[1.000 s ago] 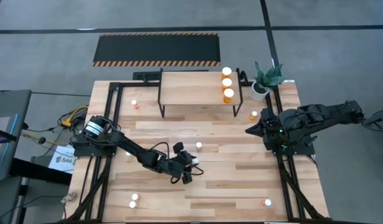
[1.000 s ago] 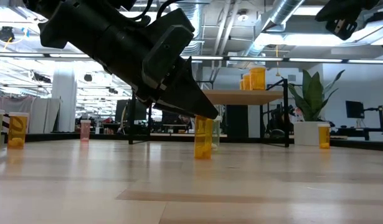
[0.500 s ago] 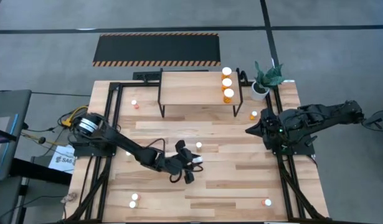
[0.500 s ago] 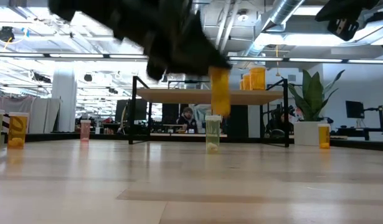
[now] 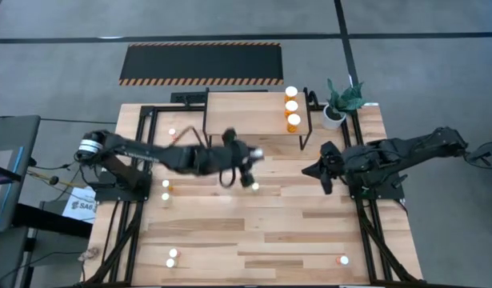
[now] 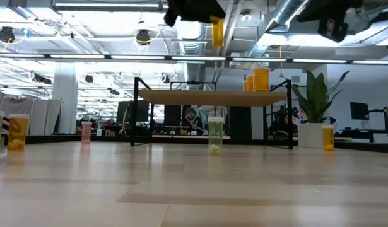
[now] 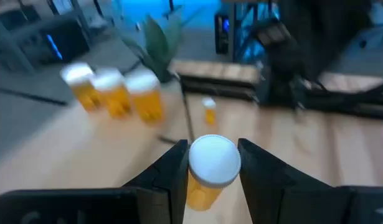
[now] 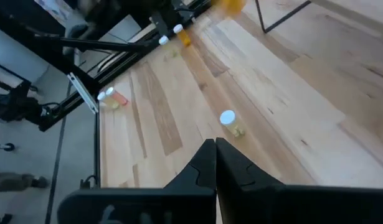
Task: Pick and place medicine bottles onto shelf by color
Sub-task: Put the center bottom small orange pill bottle to the top of the shelf
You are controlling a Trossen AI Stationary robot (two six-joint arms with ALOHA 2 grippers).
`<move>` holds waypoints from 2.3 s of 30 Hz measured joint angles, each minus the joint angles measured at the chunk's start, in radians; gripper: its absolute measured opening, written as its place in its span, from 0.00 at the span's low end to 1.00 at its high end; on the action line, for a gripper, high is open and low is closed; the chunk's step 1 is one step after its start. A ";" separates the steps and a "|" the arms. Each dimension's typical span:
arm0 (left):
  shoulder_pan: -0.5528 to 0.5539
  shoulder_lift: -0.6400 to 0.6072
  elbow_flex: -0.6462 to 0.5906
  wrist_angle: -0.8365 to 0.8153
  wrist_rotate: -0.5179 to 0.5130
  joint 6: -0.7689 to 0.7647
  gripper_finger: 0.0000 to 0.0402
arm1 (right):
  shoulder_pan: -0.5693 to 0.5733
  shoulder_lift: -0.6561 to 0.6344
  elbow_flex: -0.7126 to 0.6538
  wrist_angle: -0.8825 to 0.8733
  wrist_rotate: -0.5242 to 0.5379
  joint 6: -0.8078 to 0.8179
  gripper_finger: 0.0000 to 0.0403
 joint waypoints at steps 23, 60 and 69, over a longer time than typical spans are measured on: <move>0.598 0.162 0.246 -0.046 0.601 0.190 0.27 | -0.016 0.130 0.000 0.129 0.083 0.137 0.03; 0.649 0.516 0.604 -0.253 0.627 0.136 0.27 | -0.014 0.130 0.000 0.123 0.081 0.124 0.04; 0.648 0.516 0.604 -0.232 0.606 0.107 0.27 | -0.014 0.130 0.000 0.124 0.070 0.119 0.04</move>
